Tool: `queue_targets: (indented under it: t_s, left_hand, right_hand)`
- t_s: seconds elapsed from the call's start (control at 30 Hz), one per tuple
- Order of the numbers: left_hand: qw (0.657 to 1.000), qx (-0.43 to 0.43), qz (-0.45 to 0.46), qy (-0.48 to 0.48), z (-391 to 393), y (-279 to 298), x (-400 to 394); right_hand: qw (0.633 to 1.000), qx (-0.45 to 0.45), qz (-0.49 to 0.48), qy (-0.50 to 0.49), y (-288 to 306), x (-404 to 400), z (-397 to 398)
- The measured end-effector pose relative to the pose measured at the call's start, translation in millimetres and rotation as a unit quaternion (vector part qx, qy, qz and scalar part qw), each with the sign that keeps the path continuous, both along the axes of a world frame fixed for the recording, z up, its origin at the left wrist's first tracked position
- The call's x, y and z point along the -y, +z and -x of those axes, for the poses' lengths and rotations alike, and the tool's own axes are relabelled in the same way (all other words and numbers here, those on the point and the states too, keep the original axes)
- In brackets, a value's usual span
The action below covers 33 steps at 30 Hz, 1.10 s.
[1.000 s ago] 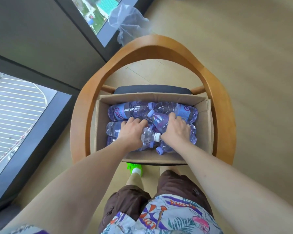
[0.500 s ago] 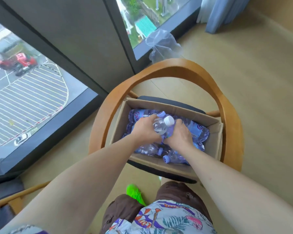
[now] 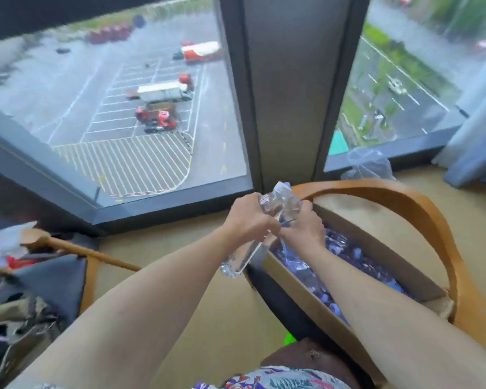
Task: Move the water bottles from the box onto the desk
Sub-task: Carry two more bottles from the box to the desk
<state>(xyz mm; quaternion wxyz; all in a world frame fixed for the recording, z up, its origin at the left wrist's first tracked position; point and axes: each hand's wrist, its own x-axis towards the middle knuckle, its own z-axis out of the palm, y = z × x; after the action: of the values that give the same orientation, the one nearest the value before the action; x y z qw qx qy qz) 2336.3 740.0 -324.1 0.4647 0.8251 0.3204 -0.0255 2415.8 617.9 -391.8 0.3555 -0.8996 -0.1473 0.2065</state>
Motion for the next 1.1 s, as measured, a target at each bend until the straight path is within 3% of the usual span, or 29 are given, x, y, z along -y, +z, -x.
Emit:
queue_targets:
  t_s: [0.17, 0.37, 0.6, 0.83, 1.1]
  left_hand:
    - [0.986, 0.065, 0.023, 0.15, 109, 44, -51]
    - [0.934, 0.145, 0.011, 0.327, 259, 78, -88]
    - [0.862, 0.165, -0.054, 0.476, 438, 94, -93]
    - [0.759, 0.148, -0.102, 0.625, 594, 103, -68]
    - [0.617, 0.114, -0.138, 0.766, 754, 103, -35]
  right_hand:
    - [0.994, 0.026, -0.049, 0.091, 46, -63, 76]
    - [0.967, 0.061, -0.14, 0.205, 85, -125, 192]
    - [0.919, 0.07, -0.198, 0.333, 110, -179, 343]
    - [0.863, 0.03, -0.22, 0.453, 117, -205, 490]
    - [0.762, -0.002, -0.222, 0.608, 131, -234, 669]
